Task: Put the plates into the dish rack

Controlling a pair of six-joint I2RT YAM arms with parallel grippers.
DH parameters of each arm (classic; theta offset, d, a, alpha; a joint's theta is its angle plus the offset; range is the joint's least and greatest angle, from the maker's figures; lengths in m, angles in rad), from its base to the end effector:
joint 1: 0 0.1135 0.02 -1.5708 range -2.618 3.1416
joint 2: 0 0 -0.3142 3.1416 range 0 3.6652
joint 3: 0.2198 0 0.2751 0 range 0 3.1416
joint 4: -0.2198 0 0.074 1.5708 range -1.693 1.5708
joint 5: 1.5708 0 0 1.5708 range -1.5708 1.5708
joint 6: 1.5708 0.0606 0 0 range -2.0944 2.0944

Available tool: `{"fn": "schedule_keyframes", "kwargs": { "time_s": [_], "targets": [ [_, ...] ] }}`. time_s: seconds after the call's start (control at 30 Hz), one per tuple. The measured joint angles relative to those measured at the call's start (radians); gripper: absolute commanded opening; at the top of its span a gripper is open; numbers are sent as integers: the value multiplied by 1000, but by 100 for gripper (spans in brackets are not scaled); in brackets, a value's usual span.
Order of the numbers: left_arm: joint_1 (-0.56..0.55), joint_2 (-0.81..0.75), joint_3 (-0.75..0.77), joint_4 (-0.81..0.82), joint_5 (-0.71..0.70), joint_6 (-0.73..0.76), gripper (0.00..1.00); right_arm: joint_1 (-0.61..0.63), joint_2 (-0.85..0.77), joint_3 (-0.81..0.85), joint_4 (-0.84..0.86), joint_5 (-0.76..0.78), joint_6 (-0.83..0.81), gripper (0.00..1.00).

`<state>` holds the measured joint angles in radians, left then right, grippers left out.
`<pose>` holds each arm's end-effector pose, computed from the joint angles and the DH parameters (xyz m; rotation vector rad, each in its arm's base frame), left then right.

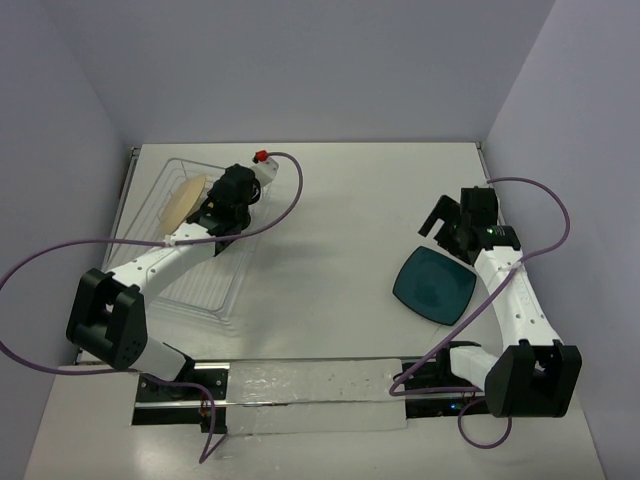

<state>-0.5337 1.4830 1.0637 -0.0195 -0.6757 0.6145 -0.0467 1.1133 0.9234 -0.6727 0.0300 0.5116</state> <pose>0.3395 -0.1566 0.3204 0.6867 1.8552 0.7273 0.2434 -0.0132 0.3014 0.6854 2.3421 0.1722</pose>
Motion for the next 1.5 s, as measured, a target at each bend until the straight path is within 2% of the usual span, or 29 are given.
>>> {"fn": "schedule_keyframes", "kwargs": {
  "time_s": [0.13, 0.2, 0.23, 0.3, 0.43, 0.57, 1.0, 1.07, 1.37, 1.43, 1.5],
  "targets": [
    [5, 0, -10, -25, -18, -44, 0, 0, -1, 0, 0, 1, -6, 100],
    [6, 0, -33, -18, -29, -62, 4, 0, -4, 0, 0, 1, -9, 100],
    [6, 0, -45, -17, -34, -69, 10, 0, -5, 0, 0, 0, -9, 100],
    [7, -1, -57, -22, -37, -83, 30, 0, -8, 0, 1, 0, -13, 100],
    [9, -5, -57, -25, -30, -109, 36, 0, -8, 0, 1, -8, -19, 100],
    [9, -17, -57, -30, -10, -135, 53, 0, -8, 0, 1, -14, -26, 100],
    [9, -73, -57, -83, 4, -221, 72, -1, -8, -1, 7, -50, -34, 100],
    [9, -78, -49, -112, 28, -250, 86, -2, -8, -2, 10, -59, -35, 100],
    [-42, -81, -6, -165, 108, -331, 87, -2, -11, -13, 33, -110, -39, 100],
    [-48, -84, -6, -169, 114, -345, 96, -2, -11, -13, 34, -117, -40, 100],
    [-48, -94, -5, -178, 129, -357, 99, -2, -13, -13, 34, -120, -40, 100]
  ]
}}
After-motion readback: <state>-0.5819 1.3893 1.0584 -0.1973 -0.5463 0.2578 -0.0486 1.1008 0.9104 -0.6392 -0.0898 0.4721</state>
